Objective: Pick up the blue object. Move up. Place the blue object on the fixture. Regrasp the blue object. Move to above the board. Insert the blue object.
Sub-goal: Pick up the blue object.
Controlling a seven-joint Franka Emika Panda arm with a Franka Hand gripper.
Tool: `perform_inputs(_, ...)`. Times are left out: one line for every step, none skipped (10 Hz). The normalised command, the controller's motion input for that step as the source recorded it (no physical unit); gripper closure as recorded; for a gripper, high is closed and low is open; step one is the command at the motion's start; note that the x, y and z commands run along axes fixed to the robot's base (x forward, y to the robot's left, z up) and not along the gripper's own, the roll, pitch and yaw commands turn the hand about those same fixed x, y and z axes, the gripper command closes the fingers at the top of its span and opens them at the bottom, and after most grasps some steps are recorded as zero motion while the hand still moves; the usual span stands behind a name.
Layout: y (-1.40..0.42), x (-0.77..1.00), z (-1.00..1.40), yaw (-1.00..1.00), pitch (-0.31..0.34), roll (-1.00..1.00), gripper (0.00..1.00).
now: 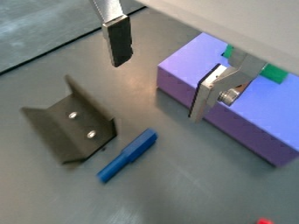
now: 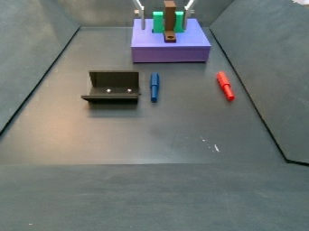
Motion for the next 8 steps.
perform_inputs(-0.27,0.15,-0.5,0.0,-0.041,0.01,0.0)
perform_inputs(-0.06,0.11,-0.53,0.0,-0.046,0.0,0.0)
perform_inputs(-0.06,0.15,-0.5,0.0,-0.044,0.0,0.0)
perform_inputs(-0.07,0.15,-0.45,0.0,-0.033,0.0,0.0)
perform_inputs(-0.04,0.13,-0.43,0.0,-0.026,0.0,0.0)
perform_inputs(-0.04,0.18,-0.35,0.0,-0.003,0.03,0.0)
perform_inputs(0.0,0.04,-0.32,-0.09,0.0,0.13,0.0)
perform_inputs(0.02,0.02,-0.33,-0.08,0.0,0.19,0.0)
